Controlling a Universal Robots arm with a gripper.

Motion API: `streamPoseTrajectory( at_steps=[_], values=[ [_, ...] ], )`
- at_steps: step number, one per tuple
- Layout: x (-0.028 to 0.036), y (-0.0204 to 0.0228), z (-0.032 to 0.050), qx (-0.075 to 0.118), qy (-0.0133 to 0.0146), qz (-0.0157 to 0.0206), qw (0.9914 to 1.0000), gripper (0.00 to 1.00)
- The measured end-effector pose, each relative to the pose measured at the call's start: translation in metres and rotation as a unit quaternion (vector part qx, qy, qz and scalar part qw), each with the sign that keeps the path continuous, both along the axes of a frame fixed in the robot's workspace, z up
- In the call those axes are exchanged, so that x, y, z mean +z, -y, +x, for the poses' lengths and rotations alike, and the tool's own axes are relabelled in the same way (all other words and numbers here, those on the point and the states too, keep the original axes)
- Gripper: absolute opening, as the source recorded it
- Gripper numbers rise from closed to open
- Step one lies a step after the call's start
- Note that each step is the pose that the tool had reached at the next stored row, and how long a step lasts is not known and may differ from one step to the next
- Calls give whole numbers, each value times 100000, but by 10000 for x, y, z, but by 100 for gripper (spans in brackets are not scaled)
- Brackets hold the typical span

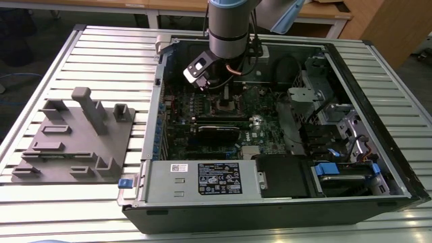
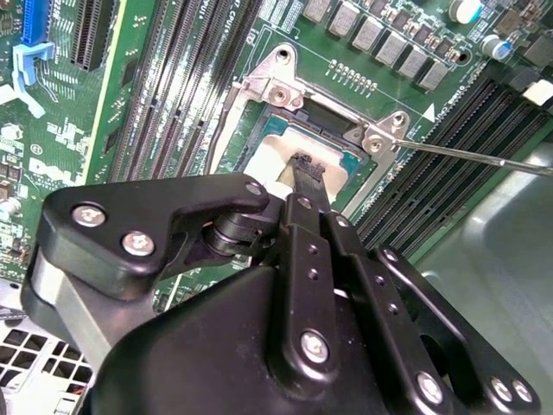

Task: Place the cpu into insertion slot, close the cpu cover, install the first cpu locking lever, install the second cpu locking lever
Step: 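Place the cpu into insertion slot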

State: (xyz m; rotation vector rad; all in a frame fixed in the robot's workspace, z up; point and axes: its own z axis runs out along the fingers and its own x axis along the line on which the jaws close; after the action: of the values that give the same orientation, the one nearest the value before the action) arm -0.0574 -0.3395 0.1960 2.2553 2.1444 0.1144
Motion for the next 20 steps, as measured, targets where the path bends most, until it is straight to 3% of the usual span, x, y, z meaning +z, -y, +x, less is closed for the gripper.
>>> streamPoseTrajectory(
  at_steps=[5,8,11,20],
  values=[
    [7,1,-1,0,-14,-24,100000,10],
    [30,-7,4,-5,114,190,100000,10],
    [65,-5,3,-2,52,83,100000,10],
    [69,-5,3,-2,53,85,100000,10]
  ],
)
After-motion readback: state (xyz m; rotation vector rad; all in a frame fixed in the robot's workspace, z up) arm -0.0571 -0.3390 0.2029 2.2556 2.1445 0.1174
